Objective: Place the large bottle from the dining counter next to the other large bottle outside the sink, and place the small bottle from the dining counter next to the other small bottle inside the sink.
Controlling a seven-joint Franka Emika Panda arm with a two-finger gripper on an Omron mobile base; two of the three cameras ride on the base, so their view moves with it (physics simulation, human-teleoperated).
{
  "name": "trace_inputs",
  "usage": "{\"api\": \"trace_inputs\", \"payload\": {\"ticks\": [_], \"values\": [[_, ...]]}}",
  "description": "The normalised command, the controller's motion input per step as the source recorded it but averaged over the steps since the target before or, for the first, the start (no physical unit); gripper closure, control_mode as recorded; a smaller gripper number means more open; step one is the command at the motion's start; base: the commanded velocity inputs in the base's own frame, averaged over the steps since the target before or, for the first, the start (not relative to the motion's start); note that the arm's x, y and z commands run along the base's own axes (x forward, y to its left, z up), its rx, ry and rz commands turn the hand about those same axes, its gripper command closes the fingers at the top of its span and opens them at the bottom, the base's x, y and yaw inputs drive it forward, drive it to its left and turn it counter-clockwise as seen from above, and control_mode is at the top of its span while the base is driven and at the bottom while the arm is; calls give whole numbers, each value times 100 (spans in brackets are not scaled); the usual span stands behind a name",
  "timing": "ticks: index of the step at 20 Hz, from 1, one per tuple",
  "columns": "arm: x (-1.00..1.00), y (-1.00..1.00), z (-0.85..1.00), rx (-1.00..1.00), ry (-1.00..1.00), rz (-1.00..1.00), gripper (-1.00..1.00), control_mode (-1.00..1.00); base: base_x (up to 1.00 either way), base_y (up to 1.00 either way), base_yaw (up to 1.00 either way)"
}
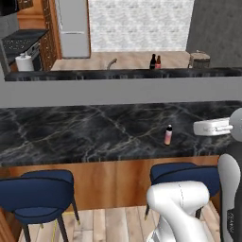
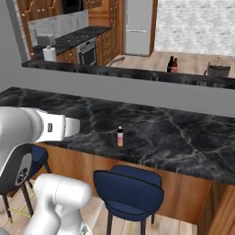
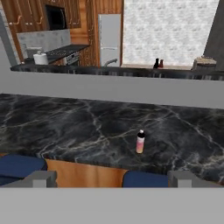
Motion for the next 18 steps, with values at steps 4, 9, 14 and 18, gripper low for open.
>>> {"api": "trace_inputs", "payload": {"ticks": [4, 9, 14, 18], "values": [[0, 0, 0, 0, 0, 0, -100, 100, 71, -1, 0], [0, 0, 0, 0, 0, 0, -100, 100, 73, -27, -2], [0, 0, 0, 0, 0, 0, -100, 100, 44, -20, -14], [0, 0, 0, 0, 0, 0, -100, 100, 0, -4, -24]]}}
